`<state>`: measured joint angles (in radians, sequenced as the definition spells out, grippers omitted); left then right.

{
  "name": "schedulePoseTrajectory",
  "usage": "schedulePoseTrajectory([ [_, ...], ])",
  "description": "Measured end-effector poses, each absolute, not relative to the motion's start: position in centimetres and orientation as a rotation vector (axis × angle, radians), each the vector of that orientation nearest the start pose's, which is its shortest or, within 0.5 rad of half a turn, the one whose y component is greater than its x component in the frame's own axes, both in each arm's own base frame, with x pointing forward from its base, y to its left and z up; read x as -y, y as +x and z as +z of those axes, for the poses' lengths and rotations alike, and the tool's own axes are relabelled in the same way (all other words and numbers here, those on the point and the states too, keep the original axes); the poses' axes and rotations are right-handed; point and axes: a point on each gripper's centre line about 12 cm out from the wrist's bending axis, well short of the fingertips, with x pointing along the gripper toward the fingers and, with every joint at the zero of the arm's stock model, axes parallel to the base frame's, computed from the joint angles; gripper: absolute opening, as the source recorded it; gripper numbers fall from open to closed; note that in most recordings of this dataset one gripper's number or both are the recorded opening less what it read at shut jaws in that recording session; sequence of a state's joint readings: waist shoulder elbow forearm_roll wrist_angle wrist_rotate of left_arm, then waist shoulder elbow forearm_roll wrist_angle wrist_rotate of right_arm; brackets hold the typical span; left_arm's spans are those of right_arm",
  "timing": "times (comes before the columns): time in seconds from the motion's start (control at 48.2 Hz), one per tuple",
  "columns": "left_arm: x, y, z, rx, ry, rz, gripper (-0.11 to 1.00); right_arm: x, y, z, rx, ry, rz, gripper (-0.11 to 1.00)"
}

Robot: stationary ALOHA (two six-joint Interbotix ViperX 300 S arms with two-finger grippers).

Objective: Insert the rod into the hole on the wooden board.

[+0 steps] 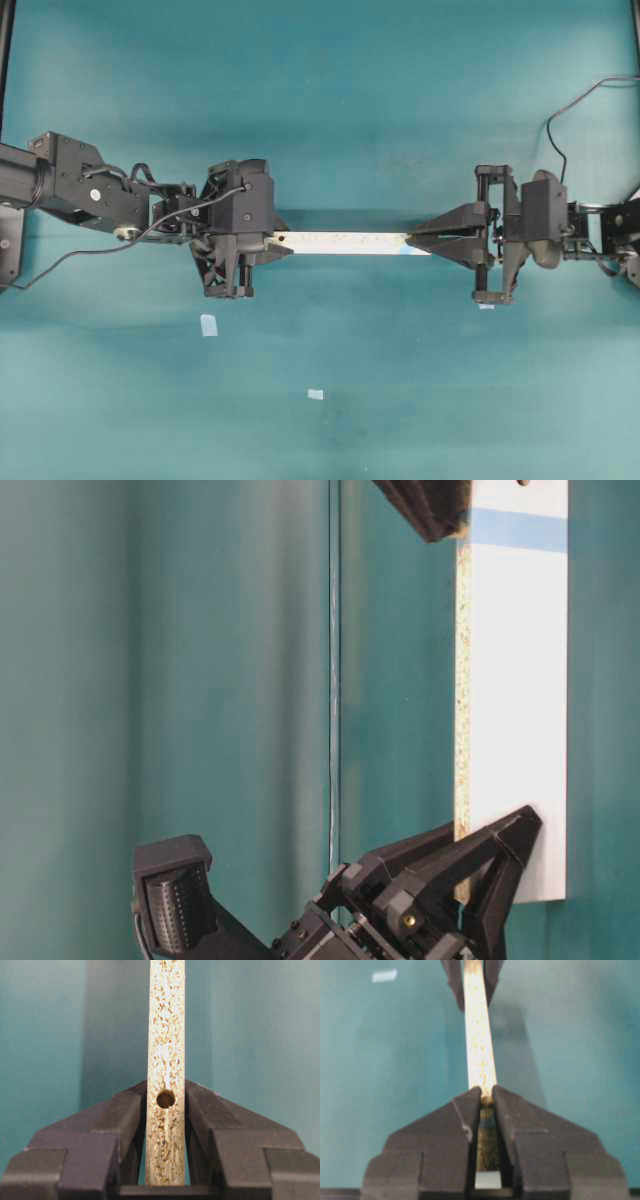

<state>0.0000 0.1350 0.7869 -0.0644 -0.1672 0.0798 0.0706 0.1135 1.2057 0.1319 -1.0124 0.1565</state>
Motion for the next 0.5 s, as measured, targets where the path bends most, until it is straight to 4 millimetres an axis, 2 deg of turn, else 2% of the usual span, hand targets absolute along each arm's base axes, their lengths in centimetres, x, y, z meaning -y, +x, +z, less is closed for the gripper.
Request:
schedulePoseTrajectory([
  [0.498, -0.13, 36.57, 9.59, -0.758, 0.019, 0.004, 0.32, -0.87, 28.5, 8.7, -0.43, 0.211, -0.081, 0.1],
])
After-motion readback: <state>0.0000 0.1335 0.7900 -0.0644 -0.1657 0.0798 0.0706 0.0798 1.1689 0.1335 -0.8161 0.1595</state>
